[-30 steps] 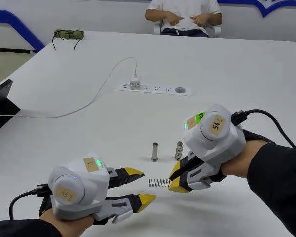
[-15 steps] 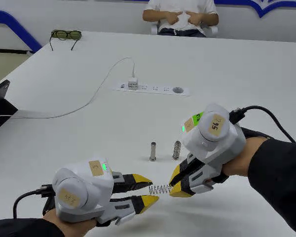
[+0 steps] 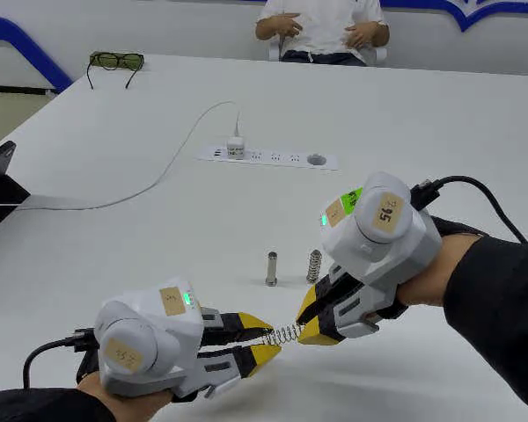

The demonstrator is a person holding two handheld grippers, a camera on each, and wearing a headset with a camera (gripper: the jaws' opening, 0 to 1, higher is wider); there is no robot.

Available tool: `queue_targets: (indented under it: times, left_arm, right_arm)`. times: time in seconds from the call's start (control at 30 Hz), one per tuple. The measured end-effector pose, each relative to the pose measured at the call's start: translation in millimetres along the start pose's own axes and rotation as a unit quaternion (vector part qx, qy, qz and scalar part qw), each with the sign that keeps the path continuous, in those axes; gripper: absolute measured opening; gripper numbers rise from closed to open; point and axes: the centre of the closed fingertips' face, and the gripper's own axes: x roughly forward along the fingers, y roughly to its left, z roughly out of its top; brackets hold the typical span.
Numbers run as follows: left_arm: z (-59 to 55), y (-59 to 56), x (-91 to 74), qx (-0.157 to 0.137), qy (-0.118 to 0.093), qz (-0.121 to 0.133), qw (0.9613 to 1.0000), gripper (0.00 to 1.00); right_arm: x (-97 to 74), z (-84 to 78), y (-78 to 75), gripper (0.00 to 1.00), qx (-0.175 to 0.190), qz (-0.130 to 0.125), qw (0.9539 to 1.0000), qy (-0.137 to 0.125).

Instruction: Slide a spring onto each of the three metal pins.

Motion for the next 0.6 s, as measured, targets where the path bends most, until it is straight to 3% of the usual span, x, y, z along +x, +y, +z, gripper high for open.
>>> queue_targets:
  times: [0.6]
  left_arm:
    - [4.0,-2.1,4.3,-0.001,-0.005,-0.004,1.0000,0.11]
  right_arm:
    - [-2.5,35.3,2.3,0.11,-0.026,-0.012,0.9986,-0.045]
